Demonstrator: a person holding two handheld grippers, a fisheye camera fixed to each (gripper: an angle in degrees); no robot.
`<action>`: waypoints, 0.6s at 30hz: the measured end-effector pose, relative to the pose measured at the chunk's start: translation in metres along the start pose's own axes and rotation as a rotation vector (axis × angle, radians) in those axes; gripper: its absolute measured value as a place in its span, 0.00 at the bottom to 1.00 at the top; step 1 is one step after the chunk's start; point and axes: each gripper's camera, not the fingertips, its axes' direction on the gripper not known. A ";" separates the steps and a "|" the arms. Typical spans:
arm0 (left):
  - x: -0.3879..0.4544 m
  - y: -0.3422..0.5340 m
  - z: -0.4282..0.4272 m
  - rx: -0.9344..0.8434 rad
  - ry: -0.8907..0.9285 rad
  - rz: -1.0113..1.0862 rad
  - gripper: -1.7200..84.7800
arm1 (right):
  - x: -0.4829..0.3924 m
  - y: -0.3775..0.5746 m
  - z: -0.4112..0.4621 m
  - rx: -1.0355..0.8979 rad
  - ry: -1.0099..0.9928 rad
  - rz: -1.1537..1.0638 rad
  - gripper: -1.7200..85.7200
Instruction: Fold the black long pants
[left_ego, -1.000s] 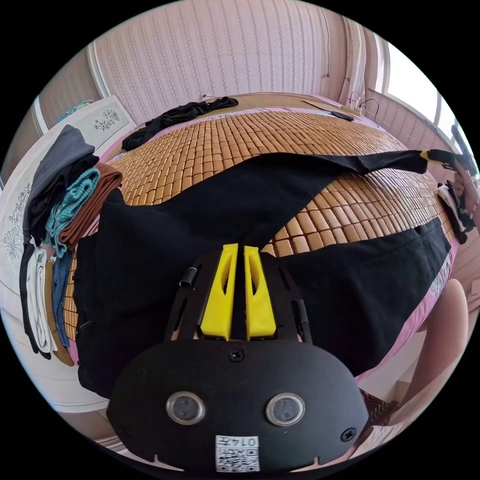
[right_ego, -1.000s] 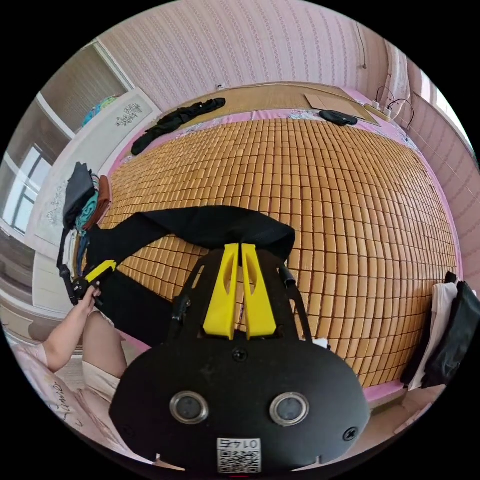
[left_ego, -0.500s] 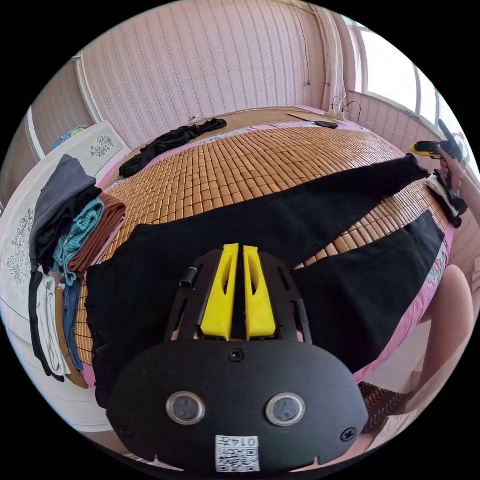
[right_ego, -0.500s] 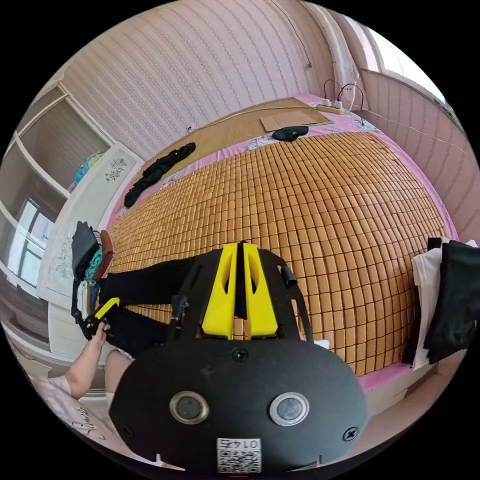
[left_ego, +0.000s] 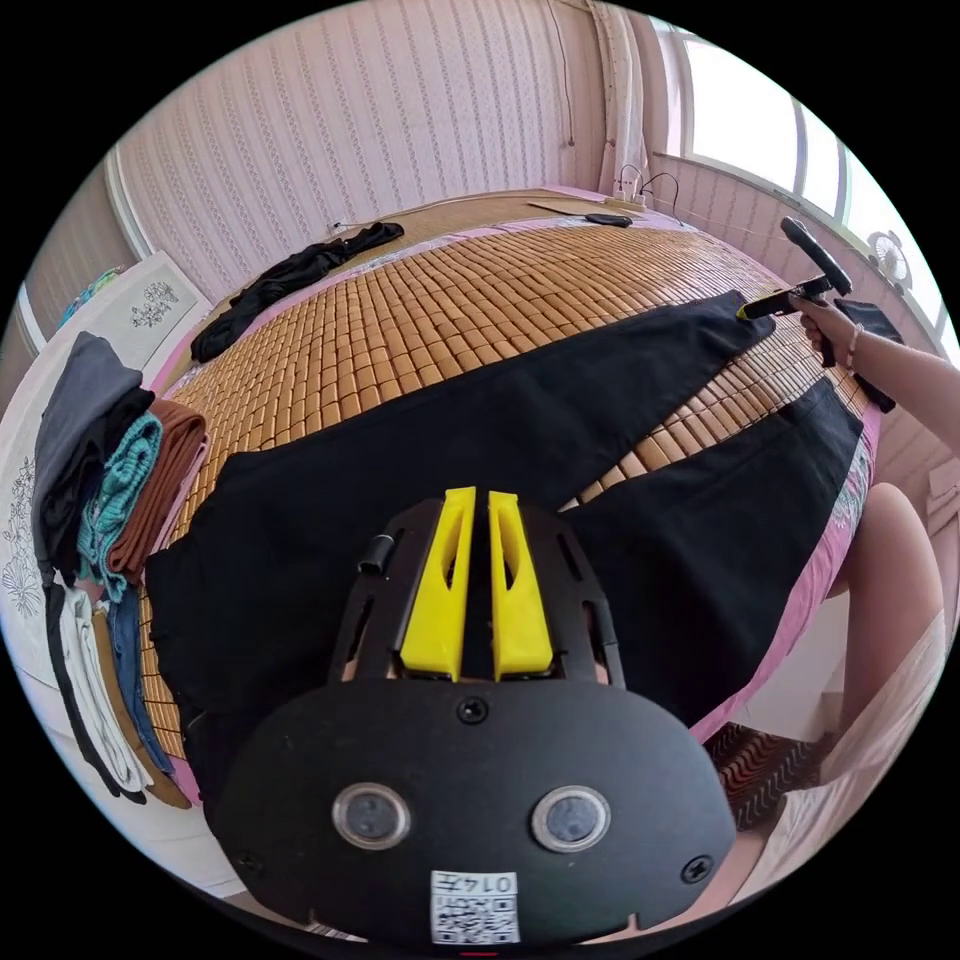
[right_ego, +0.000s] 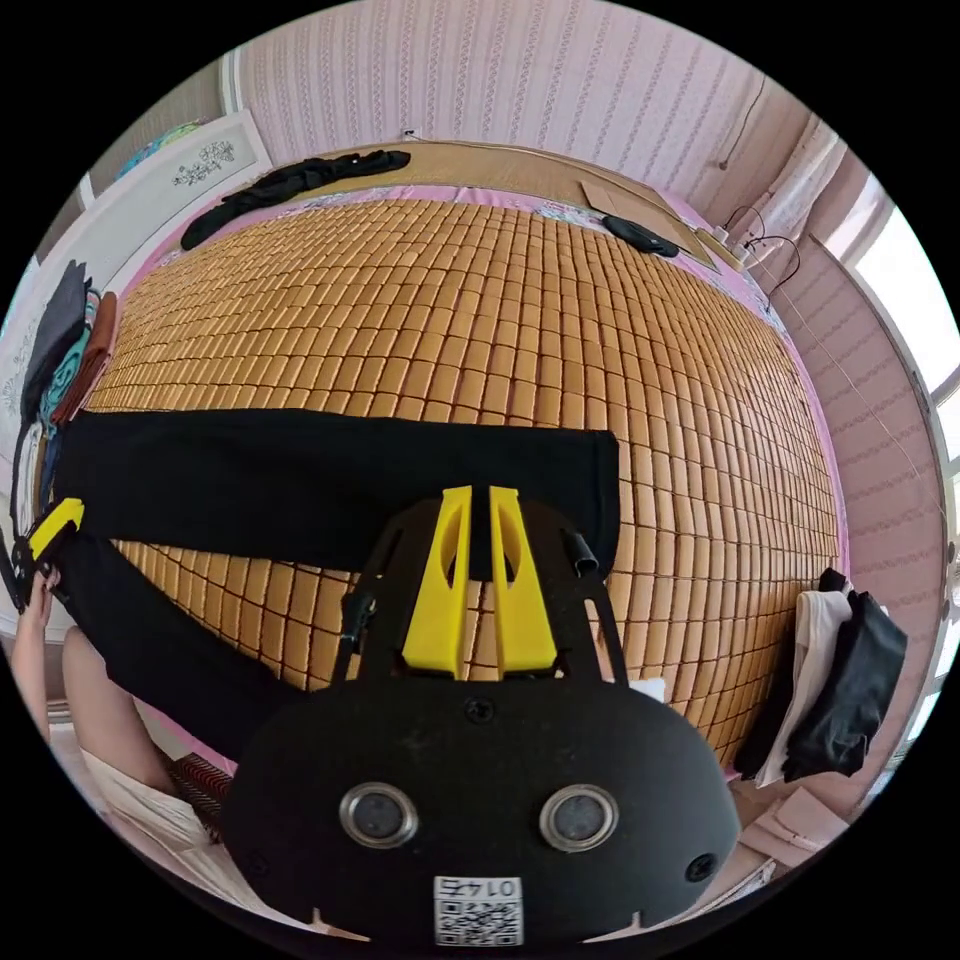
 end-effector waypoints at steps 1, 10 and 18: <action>0.004 -0.002 0.008 -0.018 0.016 0.004 0.02 | 0.003 -0.005 0.013 -0.066 -0.002 0.024 0.03; 0.001 -0.002 0.023 -0.047 0.055 0.014 0.01 | -0.012 -0.010 0.020 -0.066 0.085 -0.074 0.01; -0.017 0.019 -0.013 0.119 0.017 -0.026 0.01 | -0.012 -0.017 0.023 -0.125 -0.025 0.020 0.01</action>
